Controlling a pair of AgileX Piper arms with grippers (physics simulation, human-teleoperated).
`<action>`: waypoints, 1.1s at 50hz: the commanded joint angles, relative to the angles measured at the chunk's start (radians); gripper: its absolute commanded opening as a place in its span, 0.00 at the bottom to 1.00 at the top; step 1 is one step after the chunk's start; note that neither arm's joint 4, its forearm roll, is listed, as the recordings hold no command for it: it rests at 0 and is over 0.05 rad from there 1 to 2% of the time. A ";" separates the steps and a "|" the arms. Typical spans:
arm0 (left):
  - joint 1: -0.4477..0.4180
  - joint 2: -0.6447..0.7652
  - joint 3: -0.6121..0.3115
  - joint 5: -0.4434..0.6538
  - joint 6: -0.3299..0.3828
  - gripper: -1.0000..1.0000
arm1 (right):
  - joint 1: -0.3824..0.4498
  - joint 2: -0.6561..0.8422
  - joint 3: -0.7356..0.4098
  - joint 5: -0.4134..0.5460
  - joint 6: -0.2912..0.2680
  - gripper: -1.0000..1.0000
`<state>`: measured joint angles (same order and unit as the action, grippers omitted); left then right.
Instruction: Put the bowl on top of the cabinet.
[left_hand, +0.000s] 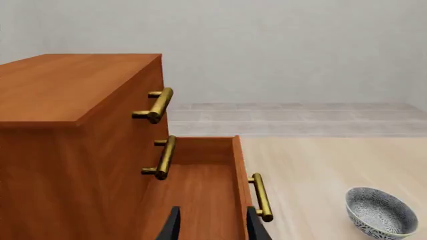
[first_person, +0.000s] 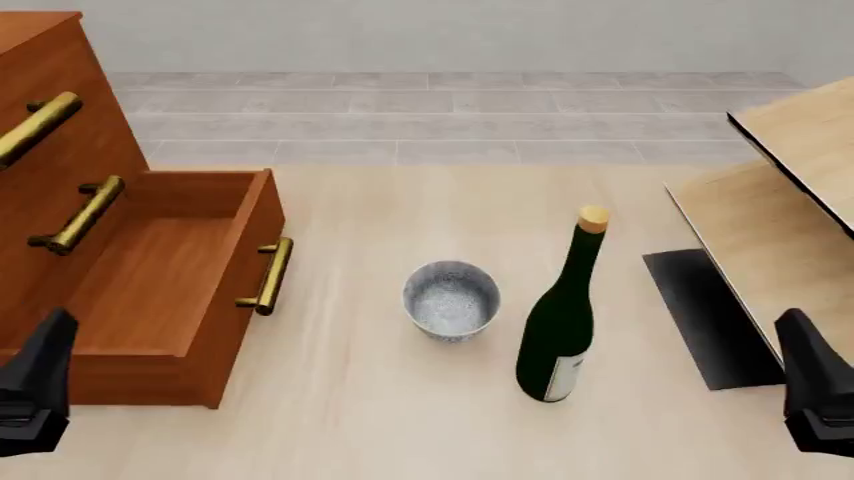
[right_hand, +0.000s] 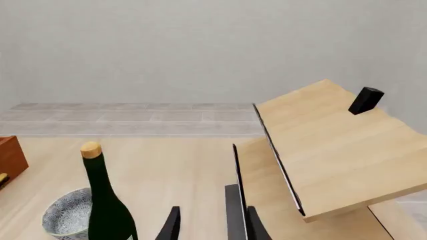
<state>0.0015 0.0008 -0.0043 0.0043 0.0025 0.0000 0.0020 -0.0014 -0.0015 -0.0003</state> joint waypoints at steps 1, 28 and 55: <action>-0.018 -0.001 0.001 0.009 0.014 1.00 | 0.000 0.002 -0.008 0.005 -0.001 1.00; -0.145 0.040 -0.094 0.147 -0.029 1.00 | 0.000 0.003 -0.006 0.002 -0.001 1.00; -0.390 0.500 -0.154 -0.180 -0.049 1.00 | 0.000 0.002 -0.006 0.003 -0.001 1.00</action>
<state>-0.3319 0.3570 -0.1387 -0.0751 -0.0280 0.0002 0.0047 -0.0064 -0.0005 -0.0011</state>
